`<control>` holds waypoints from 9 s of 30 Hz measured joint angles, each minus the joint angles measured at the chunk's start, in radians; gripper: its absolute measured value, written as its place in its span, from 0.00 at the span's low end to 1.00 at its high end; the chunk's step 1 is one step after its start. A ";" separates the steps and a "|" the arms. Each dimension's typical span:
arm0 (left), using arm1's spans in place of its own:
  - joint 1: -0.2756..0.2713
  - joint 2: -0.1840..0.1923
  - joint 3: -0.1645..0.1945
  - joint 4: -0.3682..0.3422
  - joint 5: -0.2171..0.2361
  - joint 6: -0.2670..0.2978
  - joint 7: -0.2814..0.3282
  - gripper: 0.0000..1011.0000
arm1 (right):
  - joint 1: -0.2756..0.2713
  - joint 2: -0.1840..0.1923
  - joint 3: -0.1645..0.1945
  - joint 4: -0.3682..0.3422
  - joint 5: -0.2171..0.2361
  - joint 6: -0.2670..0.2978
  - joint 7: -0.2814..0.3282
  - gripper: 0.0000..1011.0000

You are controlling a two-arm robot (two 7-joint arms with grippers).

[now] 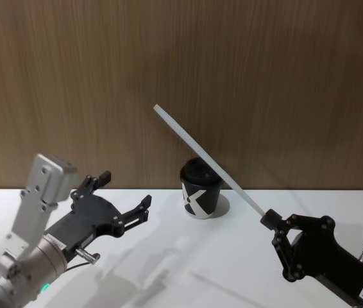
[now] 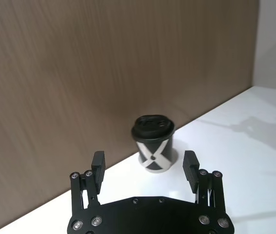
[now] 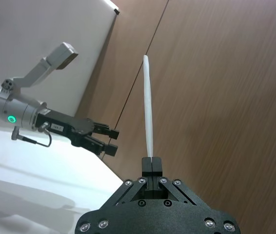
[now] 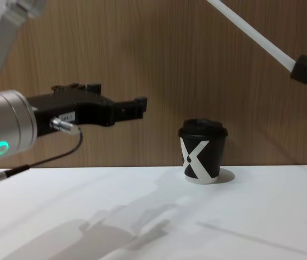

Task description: Pick up the straw with one hand, pass it to the other hand, and insert it into the cup.

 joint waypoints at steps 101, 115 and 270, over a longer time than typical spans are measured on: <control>-0.180 -0.220 -0.077 0.236 -0.905 0.319 -0.556 0.48 | 0.004 -0.001 -0.001 0.002 0.002 -0.005 0.003 0.00; -0.182 -0.221 -0.075 0.238 -0.906 0.318 -0.558 0.06 | 0.004 -0.001 -0.001 0.002 0.002 -0.005 0.003 0.00; -0.484 -0.351 0.140 0.527 -0.038 -0.124 -0.060 0.01 | 0.004 -0.001 -0.001 0.002 0.002 -0.005 0.003 0.99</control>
